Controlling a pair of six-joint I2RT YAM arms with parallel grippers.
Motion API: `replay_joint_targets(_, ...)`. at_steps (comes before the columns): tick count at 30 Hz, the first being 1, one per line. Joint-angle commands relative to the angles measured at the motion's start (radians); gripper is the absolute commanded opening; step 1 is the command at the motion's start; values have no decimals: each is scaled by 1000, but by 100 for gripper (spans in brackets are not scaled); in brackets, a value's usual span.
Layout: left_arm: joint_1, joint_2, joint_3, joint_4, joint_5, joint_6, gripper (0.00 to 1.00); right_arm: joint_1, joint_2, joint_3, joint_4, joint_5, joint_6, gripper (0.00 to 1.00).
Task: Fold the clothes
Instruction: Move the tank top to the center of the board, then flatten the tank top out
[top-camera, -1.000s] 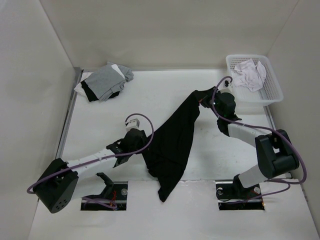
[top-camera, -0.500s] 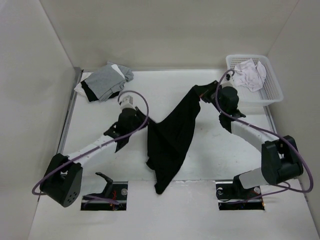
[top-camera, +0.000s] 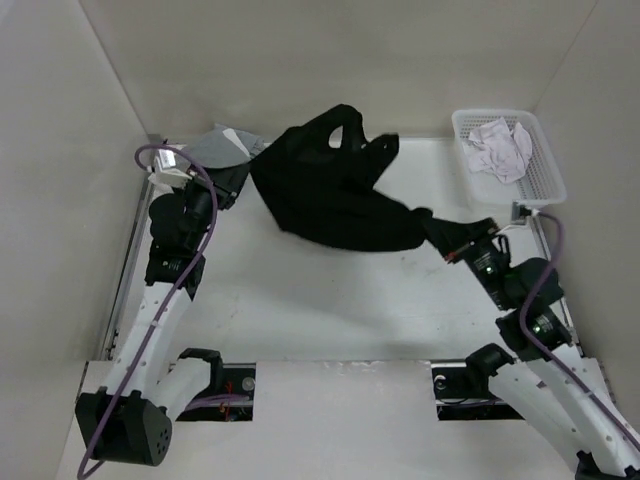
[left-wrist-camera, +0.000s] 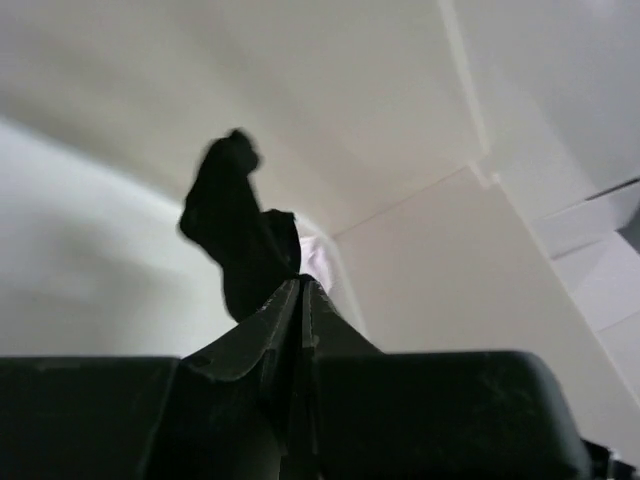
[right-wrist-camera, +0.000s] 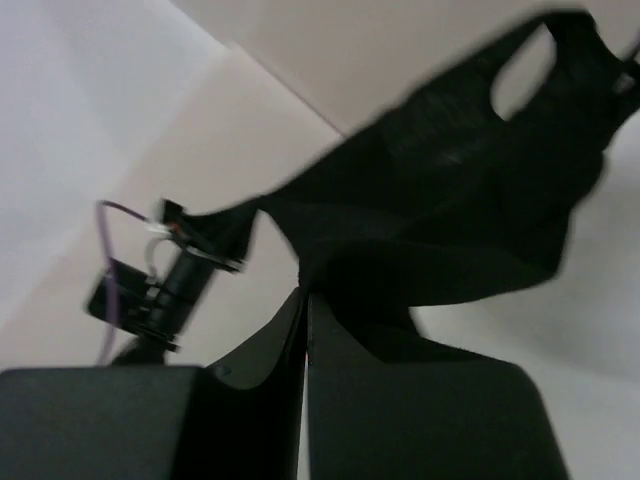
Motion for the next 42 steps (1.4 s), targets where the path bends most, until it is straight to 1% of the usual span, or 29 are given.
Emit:
replay_joint_targets(1,51,78,-156,-11,66,-7,6,-6,-28,-202,-197,91,56,3)
replay_joint_targets(2,47,118,-161,0,71,-1,6,-20,-12,-232,-195,91,55,3)
replay_joint_targets(3,41,203,-161,29,71,11,6,-42,21,-270,-186,94,52,3)
replay_joint_targets(4,33,291,-150,47,62,34,7,-74,100,-322,-139,94,46,3)
replay_joint_targets(6,22,377,-138,64,48,42,8,-91,180,-356,-79,92,38,3)
replay_joint_targets(7,10,475,-113,78,12,60,10,-106,260,-373,-25,89,33,3)
replay_joint_targets(8,2,512,-101,89,-1,70,11,-123,347,-375,18,79,24,3)
replay_joint_targets(9,-13,558,-83,102,-25,91,15,-134,444,-375,74,71,16,3)
replay_joint_targets(11,-27,574,-81,101,-65,104,26,-132,503,-375,125,65,16,6)
replay_joint_targets(13,-38,530,-128,100,-117,120,34,-129,511,-376,138,72,16,14)
replay_joint_targets(14,-44,486,-169,92,-159,142,36,-129,503,-379,136,77,12,15)
replay_joint_targets(15,-57,412,-235,65,-214,183,37,-134,483,-388,126,82,7,18)
replay_joint_targets(17,-106,283,-338,-27,-285,235,33,-155,440,-408,101,111,-16,28)
replay_joint_targets(19,-214,133,-432,-187,-357,263,31,-164,385,-421,55,152,-40,36)
replay_joint_targets(20,-249,100,-449,-231,-374,259,31,-165,382,-421,49,157,-43,36)
replay_joint_targets(21,-310,51,-467,-306,-406,242,31,-166,367,-421,37,172,-53,36)
replay_joint_targets(22,-379,8,-477,-397,-452,201,31,-162,357,-419,27,186,-60,37)
replay_joint_targets(23,-447,-28,-474,-504,-499,127,33,-161,351,-415,17,201,-68,37)
replay_joint_targets(24,-505,-49,-464,-579,-533,73,36,-161,348,-410,8,213,-77,37)
replay_joint_targets(25,-594,-70,-448,-683,-600,6,40,-158,347,-408,3,224,-79,36)
replay_joint_targets(26,-646,-76,-432,-753,-639,-36,42,-154,344,-408,3,235,-79,36)
replay_joint_targets(27,-707,-76,-411,-828,-679,-88,42,-148,337,-411,1,255,-80,36)
replay_joint_targets(29,-795,-64,-383,-957,-742,-186,42,-126,324,-418,-3,284,-80,36)
replay_joint_targets(30,-846,-60,-380,-1015,-766,-253,42,-109,311,-421,-6,293,-82,33)
replay_joint_targets(33,-907,-40,-391,-1025,-762,-329,41,-73,298,-430,4,298,-82,29)
replay_joint_targets(37,-921,28,-400,-1005,-727,-349,38,-53,302,-428,12,292,-91,29)
replay_joint_targets(40,-924,36,-415,-985,-733,-372,38,-37,307,-430,24,290,-93,29)
replay_joint_targets(42,-909,43,-434,-944,-725,-367,37,-30,310,-434,38,287,-88,29)
